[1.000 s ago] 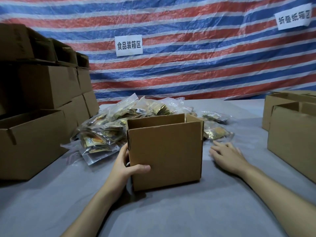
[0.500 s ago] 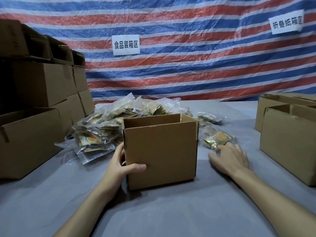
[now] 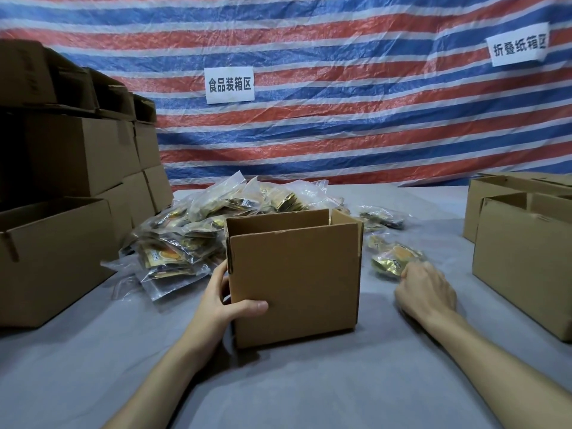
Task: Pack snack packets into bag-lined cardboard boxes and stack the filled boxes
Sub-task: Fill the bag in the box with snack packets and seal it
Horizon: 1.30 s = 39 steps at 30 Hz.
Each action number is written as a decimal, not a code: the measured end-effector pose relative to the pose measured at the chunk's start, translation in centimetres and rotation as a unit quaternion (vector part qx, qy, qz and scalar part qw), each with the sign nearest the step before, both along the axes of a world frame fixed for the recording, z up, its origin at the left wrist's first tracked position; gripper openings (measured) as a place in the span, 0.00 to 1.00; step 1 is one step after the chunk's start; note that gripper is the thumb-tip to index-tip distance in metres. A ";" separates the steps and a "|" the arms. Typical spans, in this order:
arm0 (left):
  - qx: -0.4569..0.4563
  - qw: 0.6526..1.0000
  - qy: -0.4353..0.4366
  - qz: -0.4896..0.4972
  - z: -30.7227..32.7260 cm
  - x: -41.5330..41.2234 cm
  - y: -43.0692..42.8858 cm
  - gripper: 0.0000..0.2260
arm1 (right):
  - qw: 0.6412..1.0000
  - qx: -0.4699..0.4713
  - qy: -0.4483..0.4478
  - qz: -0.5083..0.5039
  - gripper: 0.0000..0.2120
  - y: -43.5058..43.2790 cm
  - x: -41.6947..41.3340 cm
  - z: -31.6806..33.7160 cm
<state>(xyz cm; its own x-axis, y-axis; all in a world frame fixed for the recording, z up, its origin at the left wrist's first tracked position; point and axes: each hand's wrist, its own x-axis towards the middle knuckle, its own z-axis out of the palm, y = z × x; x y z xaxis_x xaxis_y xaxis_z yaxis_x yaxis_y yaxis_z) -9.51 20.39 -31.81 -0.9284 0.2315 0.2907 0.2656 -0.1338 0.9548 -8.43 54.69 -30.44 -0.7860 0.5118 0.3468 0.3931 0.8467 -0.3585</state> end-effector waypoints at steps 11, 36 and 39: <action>-0.004 1.000 -0.003 -0.001 0.0 0.0 0.0 0.46 | 0.933 -0.276 0.227 0.027 0.04 3.1 -0.3 0.4; -0.008 1.000 -0.007 -0.001 0.3 0.3 0.1 0.47 | 0.886 -0.347 0.277 0.135 0.37 3.4 1.0 1.2; -0.008 1.000 -0.004 -0.001 0.3 0.3 0.1 0.47 | 0.913 -0.290 0.238 0.158 0.27 3.0 1.2 1.1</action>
